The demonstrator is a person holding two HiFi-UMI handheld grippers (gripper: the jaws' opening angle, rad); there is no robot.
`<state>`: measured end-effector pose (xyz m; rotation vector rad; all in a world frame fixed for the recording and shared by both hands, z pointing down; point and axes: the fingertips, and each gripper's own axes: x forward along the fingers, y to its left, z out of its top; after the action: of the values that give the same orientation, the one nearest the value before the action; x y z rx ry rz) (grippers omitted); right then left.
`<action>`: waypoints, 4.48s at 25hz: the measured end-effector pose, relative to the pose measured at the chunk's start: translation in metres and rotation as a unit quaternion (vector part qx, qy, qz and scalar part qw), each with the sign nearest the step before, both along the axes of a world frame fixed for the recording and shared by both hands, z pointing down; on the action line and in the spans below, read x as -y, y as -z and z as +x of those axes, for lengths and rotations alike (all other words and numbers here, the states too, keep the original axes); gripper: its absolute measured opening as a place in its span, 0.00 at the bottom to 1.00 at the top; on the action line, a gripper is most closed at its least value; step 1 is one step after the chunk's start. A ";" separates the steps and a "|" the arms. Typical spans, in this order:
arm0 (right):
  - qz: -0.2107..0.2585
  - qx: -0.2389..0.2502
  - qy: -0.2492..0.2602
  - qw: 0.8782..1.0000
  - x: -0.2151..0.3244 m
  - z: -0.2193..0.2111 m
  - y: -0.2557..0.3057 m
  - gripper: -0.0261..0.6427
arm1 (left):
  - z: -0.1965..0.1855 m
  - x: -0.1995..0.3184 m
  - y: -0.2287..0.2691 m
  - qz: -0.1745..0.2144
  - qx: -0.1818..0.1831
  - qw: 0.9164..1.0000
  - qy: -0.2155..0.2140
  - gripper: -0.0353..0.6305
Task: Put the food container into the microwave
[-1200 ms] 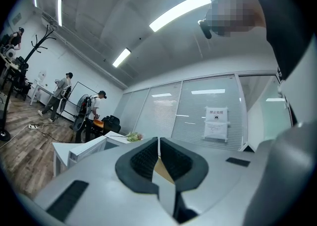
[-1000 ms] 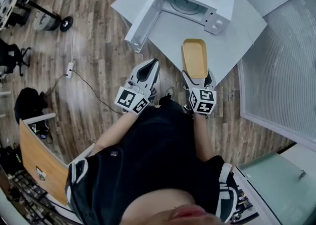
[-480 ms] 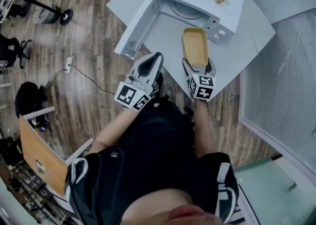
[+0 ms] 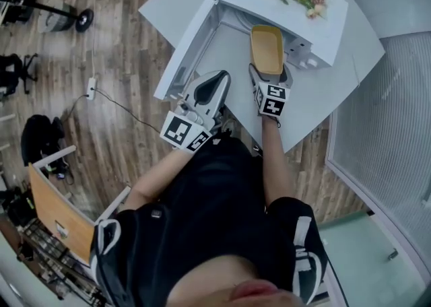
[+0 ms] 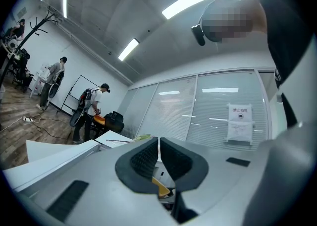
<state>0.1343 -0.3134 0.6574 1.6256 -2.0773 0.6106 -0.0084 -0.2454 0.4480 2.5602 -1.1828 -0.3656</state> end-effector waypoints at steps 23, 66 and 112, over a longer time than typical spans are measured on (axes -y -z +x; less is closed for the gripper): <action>0.016 -0.031 -0.045 0.998 0.128 0.001 -0.074 0.76 | -0.004 0.081 -0.044 -0.037 -0.019 0.999 -0.017 0.10; 0.102 0.050 -0.024 0.993 -0.068 0.001 0.061 0.34 | 0.007 -0.068 0.029 0.015 -0.016 1.000 0.005 0.10; 0.154 0.079 -0.039 0.984 -0.181 -0.045 0.186 0.07 | -0.044 -0.090 0.040 0.014 -0.020 0.999 -0.033 0.10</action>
<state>0.0889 -0.1324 0.4718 1.8908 -2.3253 0.4737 -0.0524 -0.1551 0.4077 2.5968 -1.0846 -0.4191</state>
